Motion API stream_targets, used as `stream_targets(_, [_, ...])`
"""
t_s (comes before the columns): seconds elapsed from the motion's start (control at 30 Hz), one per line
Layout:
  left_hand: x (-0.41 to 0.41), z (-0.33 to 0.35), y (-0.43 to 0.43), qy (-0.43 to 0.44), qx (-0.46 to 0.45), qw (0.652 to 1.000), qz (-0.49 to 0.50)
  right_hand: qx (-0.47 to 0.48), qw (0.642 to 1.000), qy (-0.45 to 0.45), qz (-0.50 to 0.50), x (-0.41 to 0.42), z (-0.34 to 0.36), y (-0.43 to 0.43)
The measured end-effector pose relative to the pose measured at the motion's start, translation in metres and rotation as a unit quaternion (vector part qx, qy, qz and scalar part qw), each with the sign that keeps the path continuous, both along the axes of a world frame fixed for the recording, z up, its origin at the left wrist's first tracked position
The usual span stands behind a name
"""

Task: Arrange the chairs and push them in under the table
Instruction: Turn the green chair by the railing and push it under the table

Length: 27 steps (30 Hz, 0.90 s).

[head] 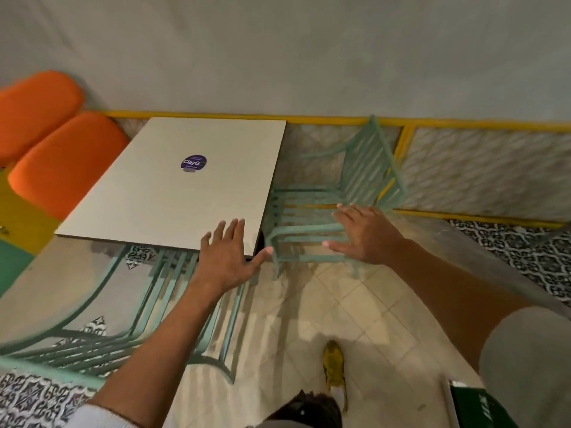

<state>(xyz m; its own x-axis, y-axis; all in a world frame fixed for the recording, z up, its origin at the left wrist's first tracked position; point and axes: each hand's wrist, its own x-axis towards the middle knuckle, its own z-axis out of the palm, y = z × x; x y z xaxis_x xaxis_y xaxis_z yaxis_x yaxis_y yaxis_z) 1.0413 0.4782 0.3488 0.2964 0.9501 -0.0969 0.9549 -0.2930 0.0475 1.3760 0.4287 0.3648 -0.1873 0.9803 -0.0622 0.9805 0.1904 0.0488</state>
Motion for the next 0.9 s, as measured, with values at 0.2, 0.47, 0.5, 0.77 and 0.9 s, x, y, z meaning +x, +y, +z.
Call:
stream_targets(0.2, [0.073, -0.013, 0.047, -0.021, -0.031, 0.998, 0.058, -0.053, 0.997, -0.020, 0.045, 0.052, -0.008, 0.086])
stream_targets(0.47, [0.151, -0.017, 0.088, -0.011, -0.056, 0.991, 0.122, -0.084, 0.989, -0.026, 0.117, 0.122, -0.020, 0.185])
stream_targets(0.5, [0.158, -0.017, 0.092, -0.012, -0.059, 0.989, 0.135, -0.084, 0.988, -0.024, 0.127, 0.131, -0.022, 0.197])
stream_targets(0.77, [0.255, -0.034, 0.104, -0.023, -0.070, 0.957, 0.282, -0.074, 0.962, -0.029, 0.262, 0.217, -0.040, 0.291])
stream_targets(0.9, [0.331, -0.032, 0.104, -0.046, -0.079, 0.932, 0.351, -0.066, 0.943, -0.046, 0.322, 0.282, -0.037, 0.323])
